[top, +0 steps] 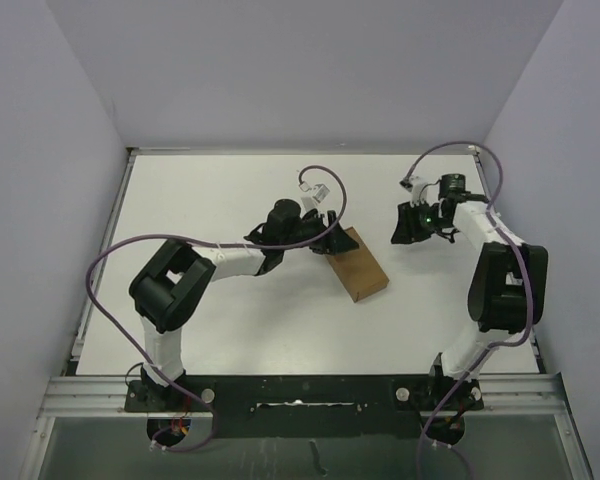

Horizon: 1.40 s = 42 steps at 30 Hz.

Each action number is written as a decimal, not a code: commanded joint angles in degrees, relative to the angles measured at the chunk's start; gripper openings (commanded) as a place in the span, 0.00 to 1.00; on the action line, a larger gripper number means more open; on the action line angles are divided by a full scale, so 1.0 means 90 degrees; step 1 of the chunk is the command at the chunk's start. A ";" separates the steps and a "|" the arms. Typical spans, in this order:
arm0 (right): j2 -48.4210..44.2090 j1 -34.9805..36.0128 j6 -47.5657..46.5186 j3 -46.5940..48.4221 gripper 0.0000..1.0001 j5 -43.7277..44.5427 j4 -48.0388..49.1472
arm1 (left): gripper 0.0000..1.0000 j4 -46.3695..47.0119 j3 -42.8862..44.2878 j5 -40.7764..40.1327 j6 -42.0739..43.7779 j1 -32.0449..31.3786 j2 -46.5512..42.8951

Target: Fold the paper box

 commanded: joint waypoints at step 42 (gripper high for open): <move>-0.3789 -0.1730 0.1958 0.2788 0.98 -0.1304 -0.0600 | 0.98 -0.6090 0.1604 0.0434 0.2348 0.3781 -0.5077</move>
